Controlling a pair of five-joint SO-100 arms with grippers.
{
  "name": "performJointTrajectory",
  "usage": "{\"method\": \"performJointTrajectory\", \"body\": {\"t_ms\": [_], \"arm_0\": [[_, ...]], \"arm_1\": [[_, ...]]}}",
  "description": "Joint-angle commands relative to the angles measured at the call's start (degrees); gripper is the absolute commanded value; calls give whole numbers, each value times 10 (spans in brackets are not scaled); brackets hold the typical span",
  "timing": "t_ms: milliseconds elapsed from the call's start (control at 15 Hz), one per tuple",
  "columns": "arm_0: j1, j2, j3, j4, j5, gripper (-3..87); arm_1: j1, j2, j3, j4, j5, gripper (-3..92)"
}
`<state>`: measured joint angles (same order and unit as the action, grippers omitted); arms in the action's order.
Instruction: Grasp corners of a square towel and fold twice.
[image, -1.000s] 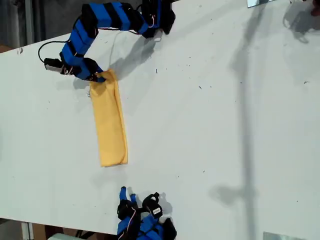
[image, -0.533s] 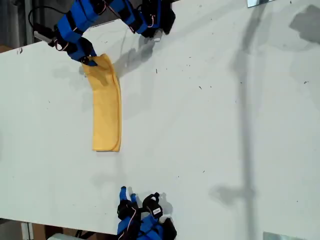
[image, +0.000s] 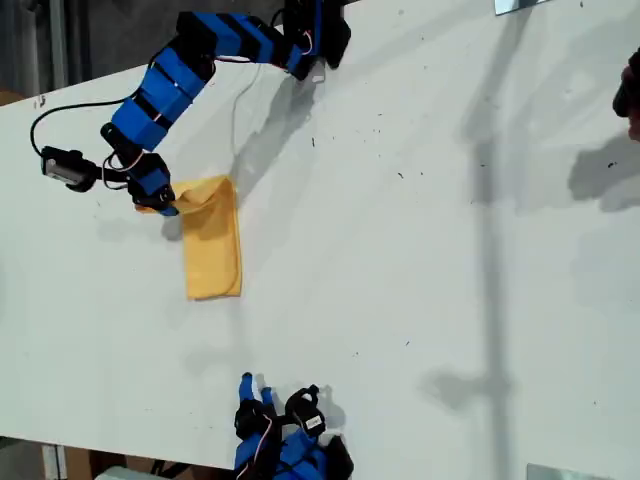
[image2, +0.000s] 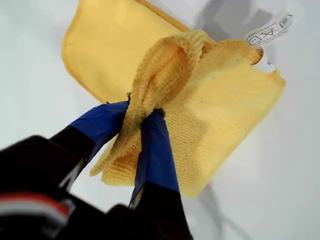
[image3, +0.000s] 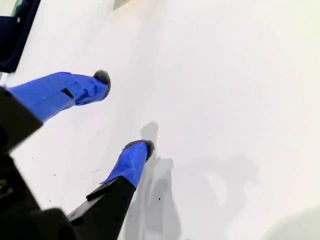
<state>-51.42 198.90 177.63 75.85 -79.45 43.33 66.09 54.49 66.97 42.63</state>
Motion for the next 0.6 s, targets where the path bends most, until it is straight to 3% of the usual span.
{"method": "performJointTrajectory", "body": {"t_ms": [0, 267, 533], "arm_0": [[1, 4, 4, 4, -5, 206], [1, 4, 4, 3, -5, 206], [1, 4, 4, 3, -5, 206]], "arm_1": [[-55, -5, -43, -82, -39, -1], [-135, -39, -22, -227, -82, -1], [-127, -99, -43, -282, -83, -1]]}}
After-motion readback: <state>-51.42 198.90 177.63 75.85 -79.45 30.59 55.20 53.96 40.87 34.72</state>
